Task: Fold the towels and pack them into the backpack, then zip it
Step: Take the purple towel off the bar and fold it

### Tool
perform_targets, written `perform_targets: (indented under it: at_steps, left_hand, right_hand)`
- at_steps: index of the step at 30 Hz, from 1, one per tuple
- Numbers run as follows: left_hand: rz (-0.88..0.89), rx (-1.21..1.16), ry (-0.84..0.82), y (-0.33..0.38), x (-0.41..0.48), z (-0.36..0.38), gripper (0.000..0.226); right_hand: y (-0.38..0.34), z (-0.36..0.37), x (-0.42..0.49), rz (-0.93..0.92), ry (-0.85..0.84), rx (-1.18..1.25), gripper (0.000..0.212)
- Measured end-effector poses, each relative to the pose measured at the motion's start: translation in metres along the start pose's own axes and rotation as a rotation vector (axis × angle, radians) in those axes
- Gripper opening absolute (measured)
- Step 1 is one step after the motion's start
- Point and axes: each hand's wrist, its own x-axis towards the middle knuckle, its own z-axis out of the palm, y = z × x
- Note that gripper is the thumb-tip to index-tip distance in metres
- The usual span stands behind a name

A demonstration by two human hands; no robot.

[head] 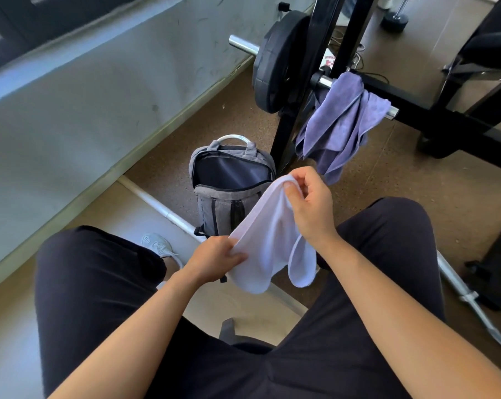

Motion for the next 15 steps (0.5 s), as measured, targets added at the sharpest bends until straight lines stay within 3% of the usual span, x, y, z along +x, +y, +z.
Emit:
perform_targets:
  at_steps: [5, 11, 15]
  left_hand:
    - [-0.029, -0.074, 0.15, -0.009, 0.001, -0.006, 0.036]
    - [0.072, -0.132, 0.421, -0.011, -0.01, -0.027, 0.008]
    - [0.091, -0.357, 0.652, -0.003, -0.021, -0.045, 0.011]
  right_hand:
    - [0.02, -0.009, 0.013, 0.121, 0.143, -0.054, 0.005]
    - [0.044, -0.022, 0.028, 0.32, 0.26, -0.037, 0.008]
    - [0.049, -0.025, 0.031, 0.444, 0.292, 0.034, 0.011]
